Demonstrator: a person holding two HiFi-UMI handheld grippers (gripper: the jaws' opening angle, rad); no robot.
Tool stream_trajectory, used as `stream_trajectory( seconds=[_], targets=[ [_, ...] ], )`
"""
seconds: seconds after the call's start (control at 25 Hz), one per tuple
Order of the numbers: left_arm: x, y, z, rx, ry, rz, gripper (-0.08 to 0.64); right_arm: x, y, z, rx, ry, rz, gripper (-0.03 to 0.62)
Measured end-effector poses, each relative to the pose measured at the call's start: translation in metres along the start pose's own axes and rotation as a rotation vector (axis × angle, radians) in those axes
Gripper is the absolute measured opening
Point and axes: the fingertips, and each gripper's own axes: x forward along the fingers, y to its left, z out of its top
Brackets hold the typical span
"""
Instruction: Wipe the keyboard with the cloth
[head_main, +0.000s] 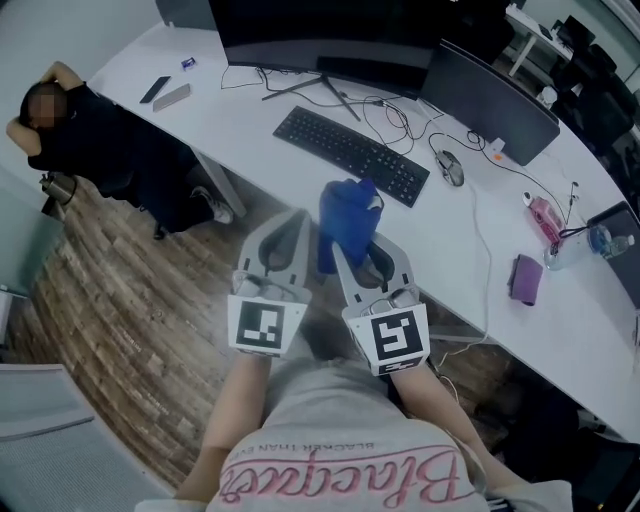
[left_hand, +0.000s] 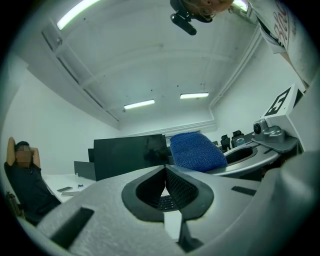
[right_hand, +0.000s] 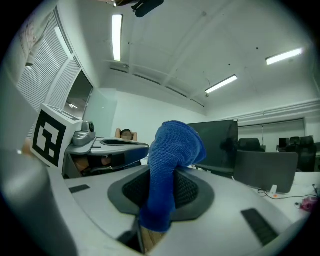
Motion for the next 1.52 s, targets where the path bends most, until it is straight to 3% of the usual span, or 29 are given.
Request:
stream_trajectory(
  seconds=[1.04,1.52],
  targets=[
    [0.140,0.201,-0.061,-0.026,0.019,-0.306,0.005,0.242,-0.017,0.012,0.036,0.102,-0.252,0.089],
    [0.177,0.242,-0.097,-0.066,0.079,-0.325,0.005,0.296,-0.029,-0.002,0.074,0.162,-0.237,0.089]
  ],
)
